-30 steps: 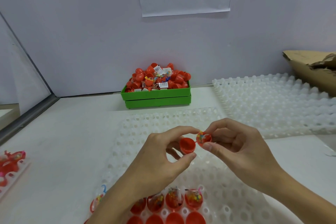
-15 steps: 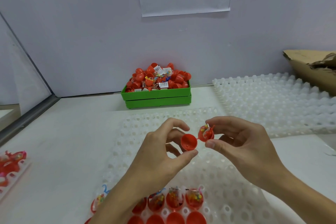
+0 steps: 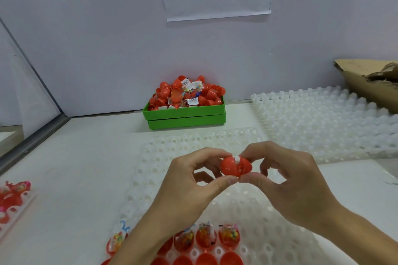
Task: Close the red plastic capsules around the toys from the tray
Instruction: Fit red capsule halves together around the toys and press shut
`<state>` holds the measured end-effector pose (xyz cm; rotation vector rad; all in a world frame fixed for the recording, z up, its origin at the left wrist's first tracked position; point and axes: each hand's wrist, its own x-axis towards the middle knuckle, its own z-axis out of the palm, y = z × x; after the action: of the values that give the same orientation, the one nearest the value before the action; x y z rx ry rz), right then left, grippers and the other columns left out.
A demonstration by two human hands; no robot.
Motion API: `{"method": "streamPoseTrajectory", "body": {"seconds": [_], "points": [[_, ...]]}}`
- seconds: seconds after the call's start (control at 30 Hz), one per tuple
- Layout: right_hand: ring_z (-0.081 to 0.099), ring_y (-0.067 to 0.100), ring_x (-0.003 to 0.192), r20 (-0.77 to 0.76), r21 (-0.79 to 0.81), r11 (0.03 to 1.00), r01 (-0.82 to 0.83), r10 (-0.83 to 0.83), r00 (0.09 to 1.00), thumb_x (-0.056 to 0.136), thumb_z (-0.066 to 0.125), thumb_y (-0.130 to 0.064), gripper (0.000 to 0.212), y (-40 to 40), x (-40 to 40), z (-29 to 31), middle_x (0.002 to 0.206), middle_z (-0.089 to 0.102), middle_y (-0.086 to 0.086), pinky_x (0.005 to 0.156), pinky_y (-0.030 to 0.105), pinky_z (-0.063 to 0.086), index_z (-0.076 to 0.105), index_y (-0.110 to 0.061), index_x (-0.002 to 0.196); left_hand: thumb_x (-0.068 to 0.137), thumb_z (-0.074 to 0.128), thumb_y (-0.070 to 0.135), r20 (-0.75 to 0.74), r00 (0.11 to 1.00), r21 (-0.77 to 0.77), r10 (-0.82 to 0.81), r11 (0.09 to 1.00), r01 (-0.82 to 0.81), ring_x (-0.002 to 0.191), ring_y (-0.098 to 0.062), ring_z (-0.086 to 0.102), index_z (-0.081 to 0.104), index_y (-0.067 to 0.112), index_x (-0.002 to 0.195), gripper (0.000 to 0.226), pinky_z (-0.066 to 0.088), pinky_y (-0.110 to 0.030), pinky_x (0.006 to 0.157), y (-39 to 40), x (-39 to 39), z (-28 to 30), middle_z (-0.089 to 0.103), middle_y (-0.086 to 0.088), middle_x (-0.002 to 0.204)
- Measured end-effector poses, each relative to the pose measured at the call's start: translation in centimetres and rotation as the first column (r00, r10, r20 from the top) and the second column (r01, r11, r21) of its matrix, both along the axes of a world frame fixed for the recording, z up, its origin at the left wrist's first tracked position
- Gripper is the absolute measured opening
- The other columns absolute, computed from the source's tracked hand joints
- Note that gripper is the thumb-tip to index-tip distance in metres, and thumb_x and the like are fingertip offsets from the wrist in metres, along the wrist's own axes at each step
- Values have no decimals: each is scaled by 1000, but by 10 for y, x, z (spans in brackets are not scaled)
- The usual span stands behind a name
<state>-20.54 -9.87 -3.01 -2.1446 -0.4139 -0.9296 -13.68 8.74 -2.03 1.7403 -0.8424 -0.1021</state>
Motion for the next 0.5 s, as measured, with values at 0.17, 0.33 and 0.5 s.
{"method": "streamPoseTrajectory", "body": {"seconds": [0.17,0.33,0.5], "points": [[56,-8,74,36,-94,995,16,-13,999,75,79,-12,30,-3,-2,1,91,72,-9,67,5,45,76,-15,105,76,78,26,-13,1000,-37,-25,999,24,84,-16,67,73,31,102,26,57,-27,71,0,0,2,73,4,89],[63,2,83,69,-125,992,19,-10,998,76,74,-9,27,-3,-1,0,94,71,-2,70,12,51,77,-9,103,77,77,30,-27,999,-51,-41,998,40,84,-16,68,72,32,103,27,58,-29,71,-1,-1,2,73,4,91],[61,-1,86,57,-116,993,3,4,998,76,74,-8,29,-4,-2,1,96,70,-5,69,14,52,76,-12,105,76,78,32,-42,998,-49,-56,997,54,84,-15,68,70,36,106,31,59,-33,73,-1,-1,1,73,4,90]]}}
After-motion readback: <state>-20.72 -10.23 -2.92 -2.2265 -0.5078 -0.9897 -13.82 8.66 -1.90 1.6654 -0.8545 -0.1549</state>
